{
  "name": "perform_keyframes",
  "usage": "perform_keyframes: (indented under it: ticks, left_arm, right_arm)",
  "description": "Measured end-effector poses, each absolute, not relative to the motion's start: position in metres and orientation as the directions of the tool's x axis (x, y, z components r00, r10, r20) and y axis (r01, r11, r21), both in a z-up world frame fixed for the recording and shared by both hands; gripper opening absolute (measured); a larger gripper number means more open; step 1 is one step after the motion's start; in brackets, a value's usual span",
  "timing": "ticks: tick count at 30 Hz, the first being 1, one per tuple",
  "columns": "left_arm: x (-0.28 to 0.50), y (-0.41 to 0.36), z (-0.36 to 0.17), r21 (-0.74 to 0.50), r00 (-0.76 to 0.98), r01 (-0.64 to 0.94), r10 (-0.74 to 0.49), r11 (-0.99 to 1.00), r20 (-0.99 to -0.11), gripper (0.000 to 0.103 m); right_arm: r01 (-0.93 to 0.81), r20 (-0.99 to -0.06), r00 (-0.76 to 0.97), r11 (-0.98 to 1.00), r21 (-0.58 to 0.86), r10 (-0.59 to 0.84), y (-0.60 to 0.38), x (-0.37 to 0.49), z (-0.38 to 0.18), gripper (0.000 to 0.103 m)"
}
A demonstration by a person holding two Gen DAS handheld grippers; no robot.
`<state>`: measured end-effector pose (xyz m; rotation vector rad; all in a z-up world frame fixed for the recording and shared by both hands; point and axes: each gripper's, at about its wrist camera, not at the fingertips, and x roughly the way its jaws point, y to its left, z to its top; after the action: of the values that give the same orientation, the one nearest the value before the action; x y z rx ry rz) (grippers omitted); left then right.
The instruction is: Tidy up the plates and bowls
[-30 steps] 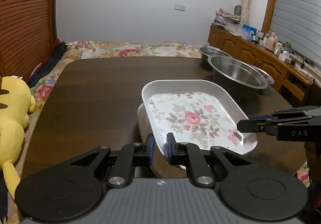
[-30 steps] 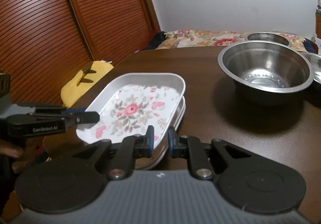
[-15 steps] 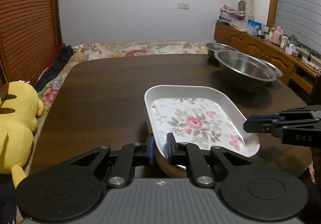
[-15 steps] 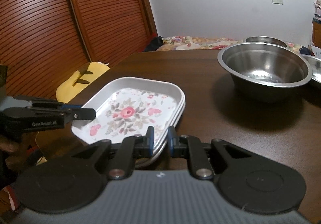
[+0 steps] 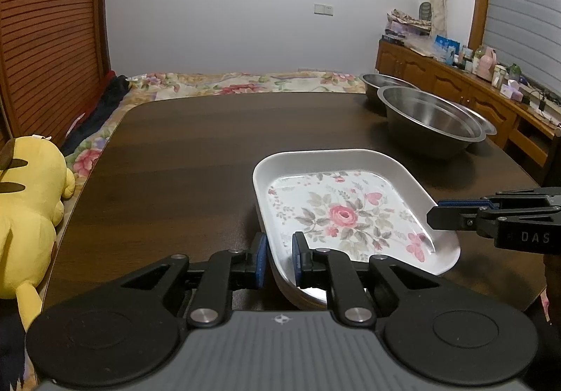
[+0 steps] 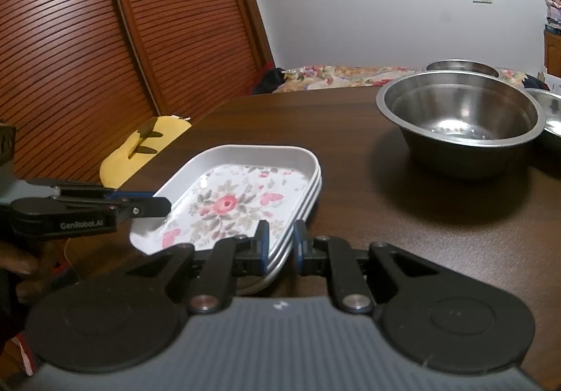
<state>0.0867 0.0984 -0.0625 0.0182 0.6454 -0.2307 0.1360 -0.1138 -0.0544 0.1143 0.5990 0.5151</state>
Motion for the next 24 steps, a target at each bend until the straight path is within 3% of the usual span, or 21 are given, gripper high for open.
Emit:
perform_keyframes:
  ticks: [9, 22, 24]
  left_arm:
    - [0.087, 0.098, -0.045, -0.072, 0.799, 0.218, -0.22, 0.973, -0.559, 0.016]
    - [0.136, 0.046, -0.019, -0.083, 0.796, 0.308, -0.305, 0.948, -0.522, 0.022]
    - [0.147, 0.036, -0.017, -0.089, 0.792, 0.319, -0.317, 0.943, -0.522, 0.023]
  right_arm:
    - [-0.393, -0.425, 0.777, 0.885, 0.249, 0.465, -0.146, 0.13, -0.028, 0.016]
    - [-0.203, -0.358, 0.897, 0.961, 0.186, 0.258, -0.234, 0.153, -0.018, 0.018]
    - [-0.179, -0.359, 0.902, 0.965, 0.193, 0.24, -0.243, 0.161, -0.024, 0.035]
